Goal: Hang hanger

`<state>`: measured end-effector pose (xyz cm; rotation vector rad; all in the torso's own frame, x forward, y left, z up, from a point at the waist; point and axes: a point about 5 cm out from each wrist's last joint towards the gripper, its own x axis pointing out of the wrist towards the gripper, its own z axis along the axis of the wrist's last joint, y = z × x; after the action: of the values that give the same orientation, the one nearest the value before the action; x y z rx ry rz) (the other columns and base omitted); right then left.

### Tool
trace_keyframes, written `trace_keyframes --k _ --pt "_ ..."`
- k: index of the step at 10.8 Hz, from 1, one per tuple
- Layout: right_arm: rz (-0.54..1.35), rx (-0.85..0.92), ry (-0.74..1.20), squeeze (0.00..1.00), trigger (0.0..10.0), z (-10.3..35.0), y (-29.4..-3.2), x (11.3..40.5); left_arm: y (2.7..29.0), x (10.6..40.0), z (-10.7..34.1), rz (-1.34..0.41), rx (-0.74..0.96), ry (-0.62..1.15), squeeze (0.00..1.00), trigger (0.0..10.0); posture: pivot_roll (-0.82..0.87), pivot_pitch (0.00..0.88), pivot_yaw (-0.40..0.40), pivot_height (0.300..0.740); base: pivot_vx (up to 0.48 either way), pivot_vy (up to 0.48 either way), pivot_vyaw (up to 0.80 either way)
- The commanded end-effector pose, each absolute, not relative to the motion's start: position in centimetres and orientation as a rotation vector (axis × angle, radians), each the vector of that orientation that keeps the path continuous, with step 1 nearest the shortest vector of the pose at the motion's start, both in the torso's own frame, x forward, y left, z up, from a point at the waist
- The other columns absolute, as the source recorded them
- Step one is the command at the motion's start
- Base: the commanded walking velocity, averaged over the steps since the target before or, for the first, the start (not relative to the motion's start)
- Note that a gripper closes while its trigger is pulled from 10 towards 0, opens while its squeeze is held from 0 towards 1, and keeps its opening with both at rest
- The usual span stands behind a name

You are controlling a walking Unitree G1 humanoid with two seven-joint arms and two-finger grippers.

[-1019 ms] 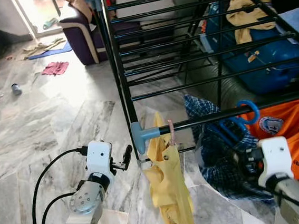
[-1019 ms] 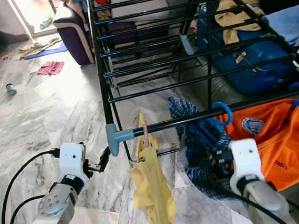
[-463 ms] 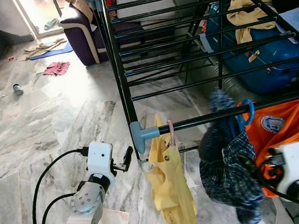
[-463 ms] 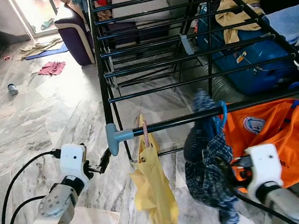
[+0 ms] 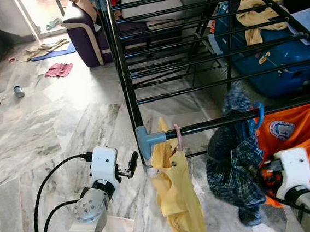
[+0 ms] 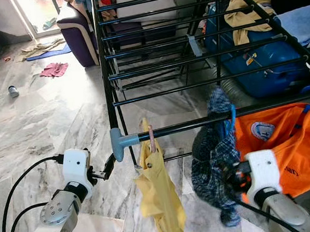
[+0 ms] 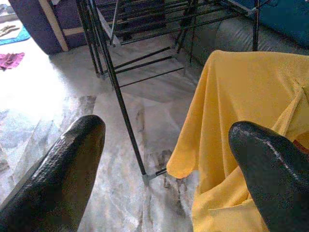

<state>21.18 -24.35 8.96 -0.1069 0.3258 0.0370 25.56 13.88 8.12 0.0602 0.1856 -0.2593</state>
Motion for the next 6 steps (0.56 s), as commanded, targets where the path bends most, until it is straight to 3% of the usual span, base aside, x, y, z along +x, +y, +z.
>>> trace_keyframes --k 1,4,5,6 --pt "-0.015 -0.117 0.313 0.00 10.0 9.1 -25.1 21.1 14.0 25.3 7.8 -0.257 0.066 0.204 0.00 10.0 -0.09 0.102 0.038 0.740 0.000 0.000 0.00" --pt "-0.010 -0.114 0.304 0.00 10.0 9.1 -24.8 21.3 14.0 25.3 7.7 -0.261 0.062 0.215 0.00 10.0 -0.09 0.110 0.042 0.740 0.000 0.000 0.00" --pt "0.029 -0.071 0.328 0.00 0.8 8.3 -24.4 21.2 14.0 25.3 7.6 -0.261 0.061 0.220 0.00 10.0 -0.09 0.112 0.038 0.740 0.000 0.000 0.00" --pt "0.049 -0.050 0.338 0.00 0.0 8.1 -24.3 21.2 14.0 25.3 7.6 -0.258 0.062 0.222 0.00 10.0 -0.09 0.112 0.038 0.740 0.000 0.000 0.00"
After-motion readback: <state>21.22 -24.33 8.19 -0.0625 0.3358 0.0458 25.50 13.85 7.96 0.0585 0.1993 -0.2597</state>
